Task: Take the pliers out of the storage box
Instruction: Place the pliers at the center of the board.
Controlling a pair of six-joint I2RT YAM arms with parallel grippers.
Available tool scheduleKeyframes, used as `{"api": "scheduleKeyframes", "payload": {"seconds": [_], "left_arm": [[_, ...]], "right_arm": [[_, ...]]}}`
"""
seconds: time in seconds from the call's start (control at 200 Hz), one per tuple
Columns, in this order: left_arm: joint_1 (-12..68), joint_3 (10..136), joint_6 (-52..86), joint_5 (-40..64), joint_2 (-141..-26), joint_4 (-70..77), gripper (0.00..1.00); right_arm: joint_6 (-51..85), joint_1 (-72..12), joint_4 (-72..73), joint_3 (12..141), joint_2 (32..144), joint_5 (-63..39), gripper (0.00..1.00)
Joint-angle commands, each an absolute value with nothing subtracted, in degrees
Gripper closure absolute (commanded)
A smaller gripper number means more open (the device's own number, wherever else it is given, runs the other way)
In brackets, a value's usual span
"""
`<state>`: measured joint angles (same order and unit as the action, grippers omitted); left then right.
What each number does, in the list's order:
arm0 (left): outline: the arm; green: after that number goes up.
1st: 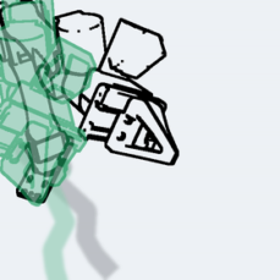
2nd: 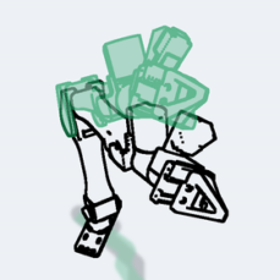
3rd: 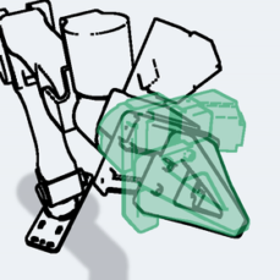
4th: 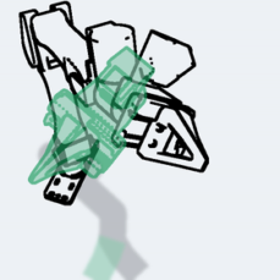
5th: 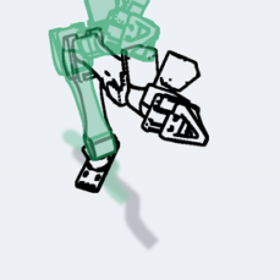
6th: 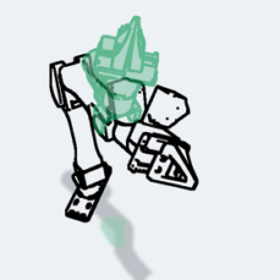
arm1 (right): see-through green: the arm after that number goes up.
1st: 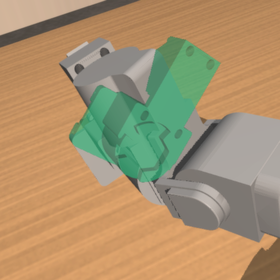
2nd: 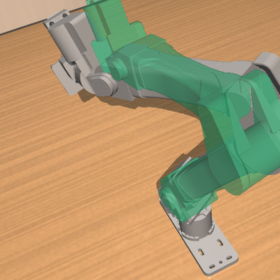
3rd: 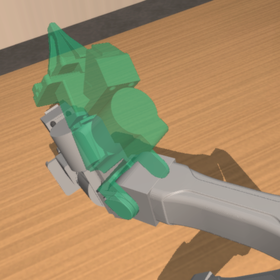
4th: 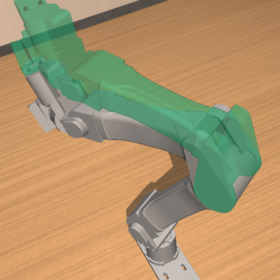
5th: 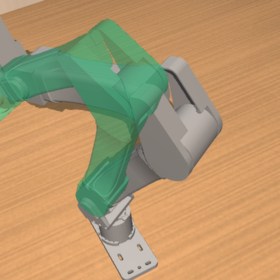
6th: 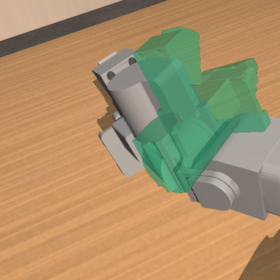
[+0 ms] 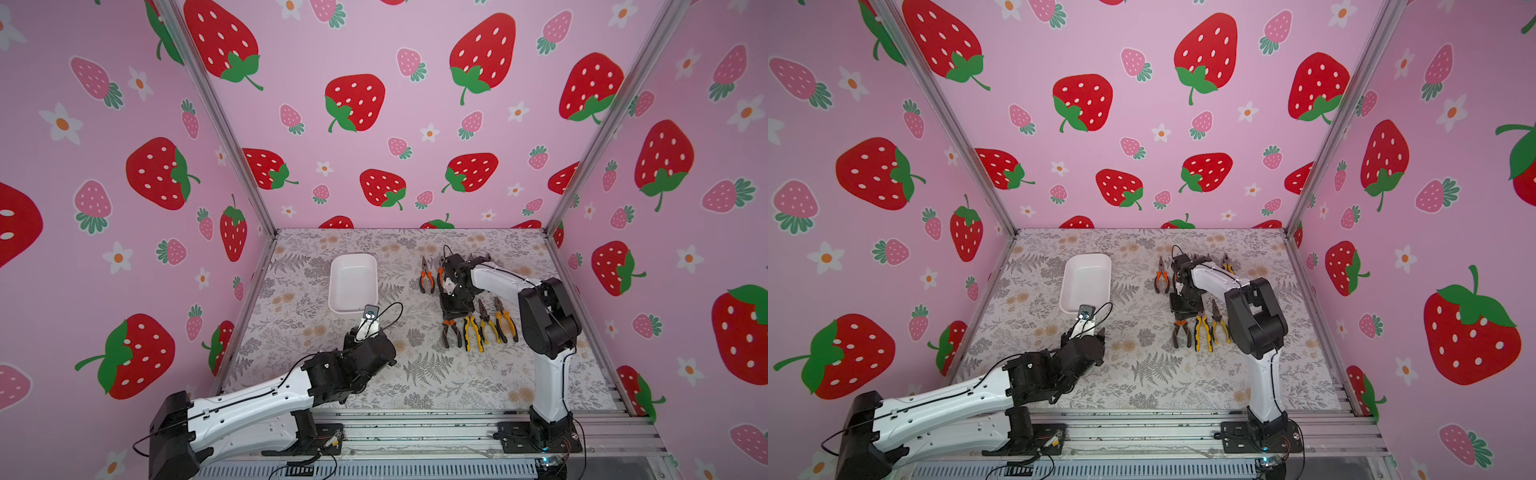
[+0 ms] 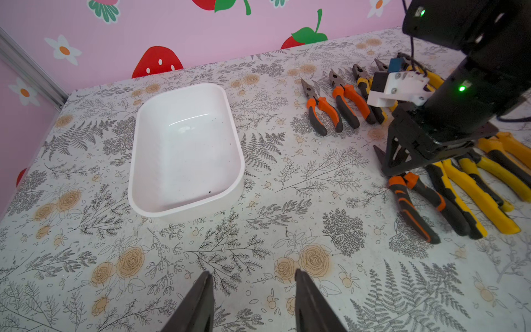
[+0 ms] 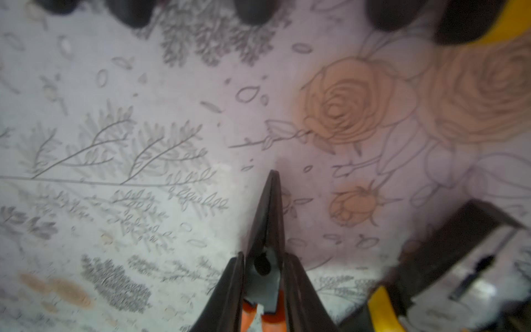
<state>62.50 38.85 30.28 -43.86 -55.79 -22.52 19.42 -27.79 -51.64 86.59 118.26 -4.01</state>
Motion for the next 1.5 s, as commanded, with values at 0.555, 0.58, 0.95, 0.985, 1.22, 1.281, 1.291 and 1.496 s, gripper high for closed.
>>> {"api": "scheduleKeyframes", "payload": {"seconds": [0.555,0.58,0.95,0.985,1.22,1.281,1.291,1.496], "left_arm": [[62.2,38.0,31.5,-43.7,-55.5,-22.4,0.53],[62.2,38.0,31.5,-43.6,-55.5,-22.4,0.53],[62.2,38.1,32.0,-43.2,-55.7,-22.2,0.53],[62.2,38.1,32.1,-43.2,-55.7,-22.1,0.53],[62.2,37.7,32.6,-42.7,-55.7,-21.6,0.54],[62.2,37.7,32.6,-42.6,-55.6,-21.7,0.54],[62.2,37.8,32.6,-42.6,-55.6,-21.7,0.54],[62.2,37.7,32.6,-42.6,-54.8,-22.2,0.54]], "right_arm": [[19.0,-27.4,-51.6,86.9,118.5,-1.4,0.77],[19.2,-27.4,-51.4,86.6,118.2,-1.5,0.77],[21.7,-27.7,-49.7,82.5,114.9,-3.5,0.77],[22.3,-27.8,-49.5,82.0,114.4,-3.6,0.77],[27.5,-28.6,-47.9,79.8,111.7,-2.0,0.75],[28.6,-28.8,-47.7,79.6,111.6,-1.2,0.75],[28.7,-28.8,-47.6,79.6,111.6,-1.2,0.75],[30.7,-29.1,-47.6,80.6,112.0,0.2,0.74]]}}
